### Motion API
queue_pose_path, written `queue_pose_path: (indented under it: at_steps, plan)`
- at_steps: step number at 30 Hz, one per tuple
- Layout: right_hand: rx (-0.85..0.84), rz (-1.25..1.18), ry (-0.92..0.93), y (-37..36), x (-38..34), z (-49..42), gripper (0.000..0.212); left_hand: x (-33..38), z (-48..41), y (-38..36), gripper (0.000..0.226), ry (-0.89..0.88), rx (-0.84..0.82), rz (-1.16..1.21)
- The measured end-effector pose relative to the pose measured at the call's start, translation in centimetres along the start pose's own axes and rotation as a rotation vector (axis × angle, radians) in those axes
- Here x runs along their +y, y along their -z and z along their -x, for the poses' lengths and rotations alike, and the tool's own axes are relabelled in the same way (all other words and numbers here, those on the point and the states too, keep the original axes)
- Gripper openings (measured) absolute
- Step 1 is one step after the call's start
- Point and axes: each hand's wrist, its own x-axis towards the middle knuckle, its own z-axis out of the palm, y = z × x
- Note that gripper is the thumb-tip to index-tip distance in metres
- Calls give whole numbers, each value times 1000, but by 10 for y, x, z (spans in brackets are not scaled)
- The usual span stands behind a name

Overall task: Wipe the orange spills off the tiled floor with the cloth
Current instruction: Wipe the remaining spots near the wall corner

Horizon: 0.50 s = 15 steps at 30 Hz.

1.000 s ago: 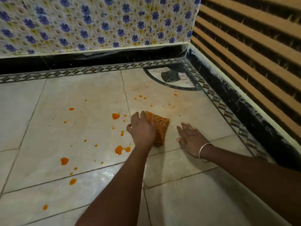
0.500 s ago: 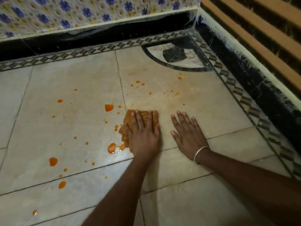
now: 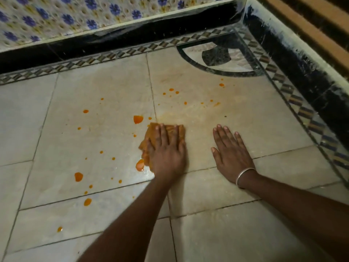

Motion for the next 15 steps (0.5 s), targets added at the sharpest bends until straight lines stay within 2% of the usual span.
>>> queue_pose_path:
  at_steps: [2, 4, 8, 11, 15]
  plan:
    - [2, 1, 2, -1, -1, 0, 67, 22, 32, -8, 62, -14, 0, 16]
    - [9, 7, 1, -3, 0, 0, 67, 44, 38, -14, 61, -102, -29, 59]
    - [16, 2, 23, -4, 1, -1, 67, 43, -24, -5, 60, -266, -44, 3]
    - [20, 2, 21, -1, 0, 0, 67, 15, -46, -1, 61, -136, -21, 8]
    - [25, 0, 15, -1, 0, 0, 67, 9, 3, -9, 63, 0, 32, 40]
